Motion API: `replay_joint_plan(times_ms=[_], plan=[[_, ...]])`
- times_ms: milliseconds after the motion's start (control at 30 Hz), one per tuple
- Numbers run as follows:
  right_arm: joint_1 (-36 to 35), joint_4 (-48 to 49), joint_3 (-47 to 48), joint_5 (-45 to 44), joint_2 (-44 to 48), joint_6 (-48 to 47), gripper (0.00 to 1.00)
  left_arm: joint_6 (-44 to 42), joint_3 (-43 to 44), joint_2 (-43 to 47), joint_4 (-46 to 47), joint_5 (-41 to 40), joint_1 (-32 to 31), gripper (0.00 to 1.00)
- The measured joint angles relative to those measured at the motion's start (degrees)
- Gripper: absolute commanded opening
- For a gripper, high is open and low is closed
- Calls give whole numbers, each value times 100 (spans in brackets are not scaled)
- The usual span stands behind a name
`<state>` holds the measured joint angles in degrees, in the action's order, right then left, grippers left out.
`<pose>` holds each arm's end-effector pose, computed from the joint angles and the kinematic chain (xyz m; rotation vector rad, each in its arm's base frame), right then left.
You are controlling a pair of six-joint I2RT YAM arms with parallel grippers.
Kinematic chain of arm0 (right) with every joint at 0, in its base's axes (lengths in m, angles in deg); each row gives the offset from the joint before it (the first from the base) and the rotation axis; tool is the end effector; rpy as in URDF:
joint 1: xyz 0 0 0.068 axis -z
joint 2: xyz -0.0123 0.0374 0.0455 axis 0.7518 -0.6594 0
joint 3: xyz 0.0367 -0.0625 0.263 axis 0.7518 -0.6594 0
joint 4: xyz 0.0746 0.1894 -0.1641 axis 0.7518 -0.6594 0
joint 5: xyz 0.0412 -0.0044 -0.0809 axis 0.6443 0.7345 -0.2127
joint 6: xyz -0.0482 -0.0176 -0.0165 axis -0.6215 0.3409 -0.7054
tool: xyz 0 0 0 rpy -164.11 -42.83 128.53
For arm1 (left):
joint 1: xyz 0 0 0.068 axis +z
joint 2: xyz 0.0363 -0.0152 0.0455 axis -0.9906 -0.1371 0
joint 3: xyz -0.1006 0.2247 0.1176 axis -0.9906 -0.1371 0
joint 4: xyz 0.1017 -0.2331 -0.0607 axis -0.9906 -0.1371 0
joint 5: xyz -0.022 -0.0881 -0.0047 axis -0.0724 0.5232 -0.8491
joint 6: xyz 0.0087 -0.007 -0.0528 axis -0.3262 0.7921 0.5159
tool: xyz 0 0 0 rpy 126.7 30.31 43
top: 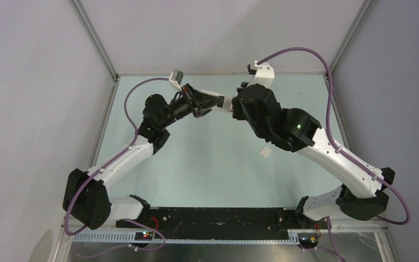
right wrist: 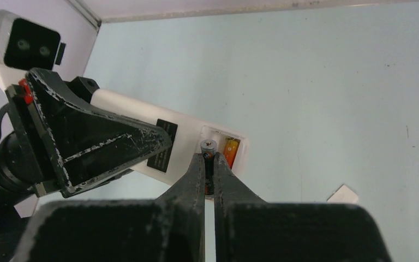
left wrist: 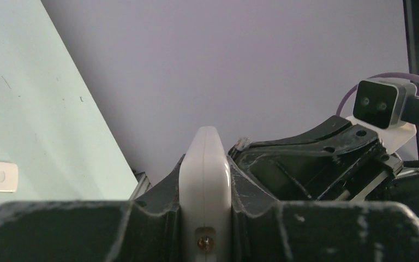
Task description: Load the batteries into the remote control
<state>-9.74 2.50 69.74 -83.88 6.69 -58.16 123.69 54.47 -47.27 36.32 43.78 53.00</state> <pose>0.1576 0.2132 0.4797 -0.0111 1.8961 0.3736 0.2520 -0.1617 0.3584 -0.1514 1.6930 -1.8500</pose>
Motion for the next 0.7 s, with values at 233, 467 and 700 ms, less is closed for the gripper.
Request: replay_joint_plan(times_ms=[233,467,700], plan=[[-61,-107,28,-72,-155,90,0,122,-9,0,-4,-2,0,0],[-70,-105,28,-208,-157,175,0,131,-85,2,24,-2,0,0],[-70,81,-120,-260,-68,197,0,181,-197,2,28,2,0,0]])
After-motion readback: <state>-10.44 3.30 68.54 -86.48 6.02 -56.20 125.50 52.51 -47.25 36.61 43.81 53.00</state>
